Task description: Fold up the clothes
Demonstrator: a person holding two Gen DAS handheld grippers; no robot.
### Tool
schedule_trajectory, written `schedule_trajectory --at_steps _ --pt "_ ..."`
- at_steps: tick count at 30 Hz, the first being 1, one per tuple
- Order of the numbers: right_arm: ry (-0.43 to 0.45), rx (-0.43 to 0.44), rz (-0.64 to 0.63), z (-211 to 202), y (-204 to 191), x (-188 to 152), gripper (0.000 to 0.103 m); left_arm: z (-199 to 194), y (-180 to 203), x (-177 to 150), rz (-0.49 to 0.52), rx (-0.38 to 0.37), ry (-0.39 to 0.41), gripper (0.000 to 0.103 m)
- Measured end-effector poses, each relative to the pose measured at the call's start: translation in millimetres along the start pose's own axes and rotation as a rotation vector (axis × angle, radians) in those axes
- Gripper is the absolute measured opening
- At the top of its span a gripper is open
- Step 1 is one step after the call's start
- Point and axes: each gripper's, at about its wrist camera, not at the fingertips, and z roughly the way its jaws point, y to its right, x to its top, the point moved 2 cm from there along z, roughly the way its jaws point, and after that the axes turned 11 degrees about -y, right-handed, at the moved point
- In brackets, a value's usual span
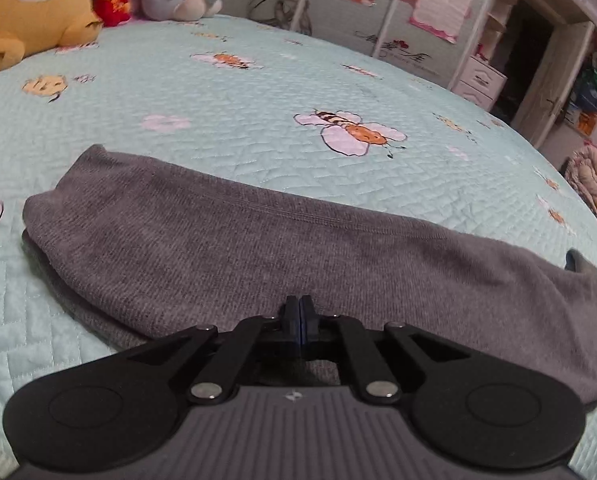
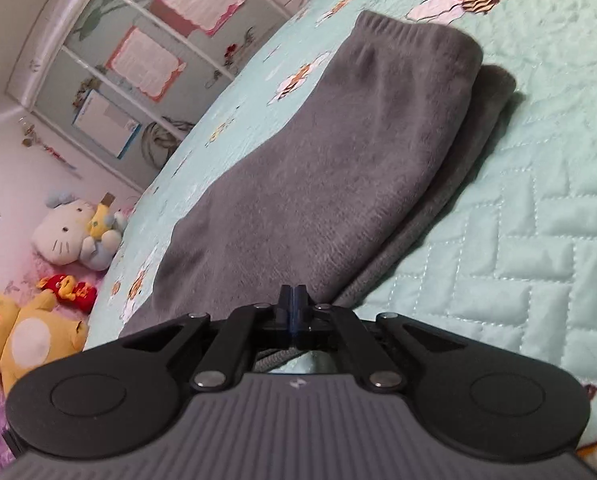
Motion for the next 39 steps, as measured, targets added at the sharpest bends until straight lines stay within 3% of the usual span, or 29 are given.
schedule_trajectory --at_steps 1,5,9,11,13,15,16,17,19,21,24,30,34,36,38,39 --pt "0.004 0.001 0.007 -1.2 -4.4 0.9 0.005 -3.5 1.7 0.4 -0.011 0.005 0.001 0.004" --pt "-0.008 0.116 -0.030 10.6 -37.0 7.7 0.006 -12.7 34.8 14.3 0.049 -0.075 0.031 0.015" --pt "-0.132 0.267 -0.117 54.9 -85.1 27.4 0.006 -18.2 72.8 30.1 0.135 -0.179 0.059 0.024" --pt "-0.194 0.341 -0.105 83.3 -102.0 37.5 0.006 -9.5 95.6 38.9 0.218 -0.257 0.056 0.033" --pt "-0.245 0.391 -0.062 106.6 -103.0 50.5 0.007 9.1 109.9 41.7 0.297 -0.271 0.029 0.038" --pt "-0.259 0.357 0.008 126.2 -81.0 68.7 0.010 37.0 100.4 37.1 0.287 -0.226 -0.015 0.036" --pt "-0.240 0.290 0.056 131.7 -59.0 77.2 0.010 45.4 87.6 33.1 0.258 -0.230 -0.014 0.022" --pt "-0.224 0.259 0.117 134.2 -35.2 84.4 0.000 53.8 74.8 29.0 0.228 -0.235 -0.013 0.010" --pt "-0.189 0.298 0.209 131.7 -4.2 96.7 0.000 57.8 60.6 27.9 0.187 -0.258 -0.018 0.007" --pt "-0.172 0.188 0.111 123.0 -15.8 108.1 0.000 56.2 57.3 32.1 0.164 -0.269 -0.032 0.006" --pt "-0.168 0.262 0.097 116.4 -27.1 115.0 0.006 45.1 72.6 36.4 0.167 -0.315 -0.044 0.006" --pt "-0.184 0.368 -0.065 110.3 -65.2 114.3 0.007 24.2 110.2 44.7 0.180 -0.431 -0.078 0.018" --pt "-0.282 0.467 -0.103 116.8 -66.3 93.4 0.009 43.7 144.4 61.6 0.128 -0.589 -0.226 0.018" --pt "-0.334 0.463 -0.194 117.8 -78.5 72.4 0.021 51.9 172.8 72.9 0.166 -0.650 -0.265 0.020" --pt "-0.361 0.455 -0.272 118.8 -86.6 55.8 0.025 65.0 203.0 85.5 0.195 -0.711 -0.314 0.038" --pt "-0.363 0.459 -0.294 117.0 -87.6 49.7 0.025 75.5 218.2 91.7 0.198 -0.747 -0.350 0.040"
